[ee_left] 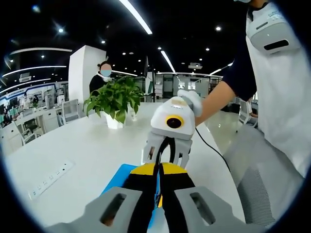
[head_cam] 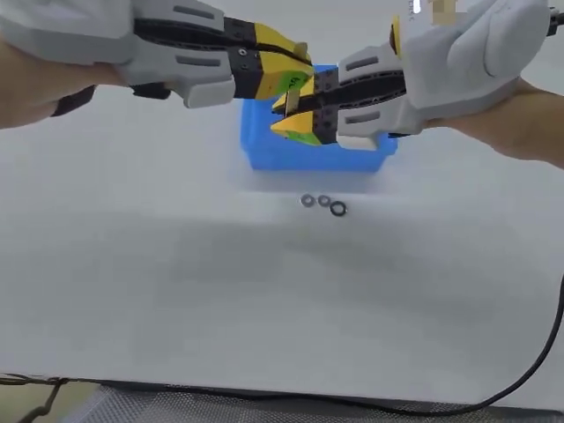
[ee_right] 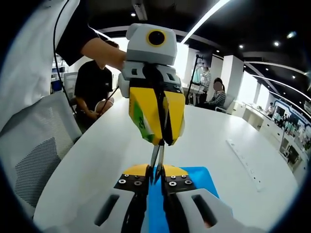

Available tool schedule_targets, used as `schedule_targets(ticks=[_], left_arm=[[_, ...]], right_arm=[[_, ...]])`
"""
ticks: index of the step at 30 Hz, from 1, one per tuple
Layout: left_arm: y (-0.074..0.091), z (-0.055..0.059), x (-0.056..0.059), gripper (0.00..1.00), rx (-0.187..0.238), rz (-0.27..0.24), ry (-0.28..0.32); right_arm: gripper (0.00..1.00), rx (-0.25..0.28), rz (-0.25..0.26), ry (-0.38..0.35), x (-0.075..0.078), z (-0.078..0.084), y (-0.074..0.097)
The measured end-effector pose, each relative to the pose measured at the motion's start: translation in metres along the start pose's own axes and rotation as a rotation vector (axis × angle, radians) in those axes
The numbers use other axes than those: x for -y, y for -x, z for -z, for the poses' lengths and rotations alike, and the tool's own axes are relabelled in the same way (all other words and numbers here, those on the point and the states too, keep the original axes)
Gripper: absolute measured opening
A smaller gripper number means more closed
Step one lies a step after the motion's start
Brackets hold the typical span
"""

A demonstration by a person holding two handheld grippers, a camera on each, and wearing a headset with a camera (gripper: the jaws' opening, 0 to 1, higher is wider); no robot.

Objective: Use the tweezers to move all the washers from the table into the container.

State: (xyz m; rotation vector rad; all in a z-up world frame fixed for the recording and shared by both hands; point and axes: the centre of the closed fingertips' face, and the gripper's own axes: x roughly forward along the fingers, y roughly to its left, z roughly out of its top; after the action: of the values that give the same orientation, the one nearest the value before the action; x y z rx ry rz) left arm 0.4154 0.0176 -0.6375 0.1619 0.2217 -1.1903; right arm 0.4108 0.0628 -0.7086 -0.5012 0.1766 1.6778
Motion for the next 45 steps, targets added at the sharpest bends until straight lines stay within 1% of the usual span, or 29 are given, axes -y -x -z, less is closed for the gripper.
schedule_targets(ticks=[4,6,8,12,17,21,24,28,30,33,36,38,40,42,45], left_arm=[[-0.001,-0.002,0.002,0.05,0.001,-0.002,-0.003],[-0.001,-0.004,0.002,0.05,0.005,-0.004,-0.003],[-0.001,-0.006,0.002,0.05,0.009,-0.007,-0.006],[-0.001,-0.009,0.004,0.05,0.016,-0.008,-0.004],[-0.001,-0.013,0.007,0.05,0.021,-0.010,-0.007],[0.000,-0.015,0.008,0.05,0.023,-0.012,-0.006],[0.002,-0.015,0.009,0.05,0.021,-0.014,-0.011],[0.004,-0.012,0.012,0.05,0.011,-0.012,-0.013],[0.004,-0.010,0.014,0.05,0.013,-0.013,-0.006],[0.004,-0.006,0.016,0.05,0.012,-0.015,0.002],[0.002,-0.003,0.021,0.05,0.009,-0.006,0.012],[0.000,0.002,0.024,0.05,0.003,-0.001,0.014],[-0.002,0.005,0.026,0.05,0.005,0.003,0.019],[-0.004,0.008,0.029,0.05,0.004,0.008,0.022],[-0.008,0.015,0.035,0.05,-0.009,0.020,0.021]], right_arm=[[0.12,-0.004,0.013,-0.007,0.001,-0.001,0.002],[0.12,-0.001,0.013,-0.020,-0.002,-0.003,0.002],[0.13,-0.003,0.018,-0.016,-0.002,-0.005,0.003],[0.17,-0.008,0.016,-0.032,-0.003,-0.005,0.003],[0.17,0.002,0.027,-0.036,-0.005,-0.009,0.005],[0.20,-0.008,0.031,-0.046,-0.006,-0.006,0.008],[0.22,-0.007,0.038,-0.061,-0.008,-0.004,0.015],[0.24,-0.007,0.061,-0.079,-0.009,0.002,0.029],[0.26,-0.004,0.068,-0.107,-0.011,0.005,0.037],[0.28,-0.010,0.080,-0.121,-0.016,0.011,0.048],[0.29,-0.002,0.088,-0.150,-0.019,0.015,0.058],[0.31,-0.002,0.090,-0.161,-0.024,0.018,0.063],[0.33,-0.007,0.091,-0.170,-0.028,0.022,0.068],[0.34,-0.005,0.091,-0.180,-0.034,0.023,0.073],[0.37,0.001,0.091,-0.198,-0.040,0.023,0.079]])
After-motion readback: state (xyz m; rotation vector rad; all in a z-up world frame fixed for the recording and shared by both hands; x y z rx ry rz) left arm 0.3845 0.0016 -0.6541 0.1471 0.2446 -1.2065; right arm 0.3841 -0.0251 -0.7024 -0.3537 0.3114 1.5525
